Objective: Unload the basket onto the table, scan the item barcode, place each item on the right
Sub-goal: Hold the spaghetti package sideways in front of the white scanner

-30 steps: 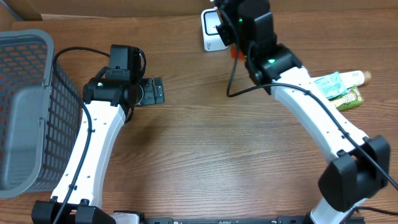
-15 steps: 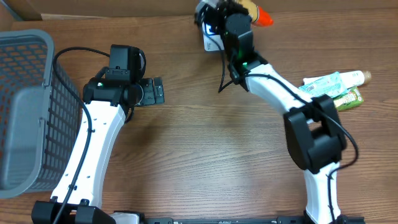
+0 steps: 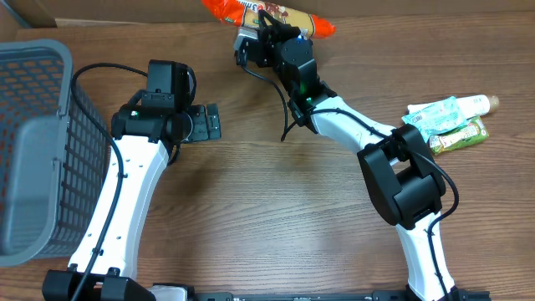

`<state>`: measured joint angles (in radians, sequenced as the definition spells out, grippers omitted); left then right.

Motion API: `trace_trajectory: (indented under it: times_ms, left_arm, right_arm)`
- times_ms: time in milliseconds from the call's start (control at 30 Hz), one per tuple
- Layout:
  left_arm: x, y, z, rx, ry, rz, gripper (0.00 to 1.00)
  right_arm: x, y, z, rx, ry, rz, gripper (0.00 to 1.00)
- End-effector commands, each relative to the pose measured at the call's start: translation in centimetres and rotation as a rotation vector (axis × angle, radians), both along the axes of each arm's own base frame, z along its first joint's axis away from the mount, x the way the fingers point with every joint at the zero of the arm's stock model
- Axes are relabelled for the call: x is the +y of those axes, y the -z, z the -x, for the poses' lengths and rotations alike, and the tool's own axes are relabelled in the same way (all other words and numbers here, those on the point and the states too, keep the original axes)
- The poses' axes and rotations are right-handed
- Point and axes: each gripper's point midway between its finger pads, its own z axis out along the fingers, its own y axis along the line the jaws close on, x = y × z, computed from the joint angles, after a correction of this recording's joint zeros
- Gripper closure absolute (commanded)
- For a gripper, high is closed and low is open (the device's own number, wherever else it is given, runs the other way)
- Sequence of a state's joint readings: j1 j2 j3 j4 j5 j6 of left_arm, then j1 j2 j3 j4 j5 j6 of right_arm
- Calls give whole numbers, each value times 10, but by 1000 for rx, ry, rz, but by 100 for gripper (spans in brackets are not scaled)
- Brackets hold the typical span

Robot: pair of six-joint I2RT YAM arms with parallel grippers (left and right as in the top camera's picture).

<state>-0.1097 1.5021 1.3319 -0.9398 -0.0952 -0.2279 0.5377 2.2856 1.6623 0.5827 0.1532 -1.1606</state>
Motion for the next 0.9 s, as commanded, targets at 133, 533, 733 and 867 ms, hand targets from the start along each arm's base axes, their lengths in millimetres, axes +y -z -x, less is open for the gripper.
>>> trace_trajectory:
  times_ms: [133,533,733,867]
  left_arm:
    - [1,-2,-2,-6,18,-18,0]
    - [1,-2,-2,-6,18,-18,0]
    - [1,-2,-2,-6,18,-17,1]
    - [1,-2,-2,-6,18,-18,0]
  right_arm:
    - [-6,-50,-1,-122,14,6,96]
    - [-1,-8,-8,-122,18,168,96]
    - [-1,-8,-8,-122,17,169,96]
    - [-1,-8,-8,-121,16,169,96]
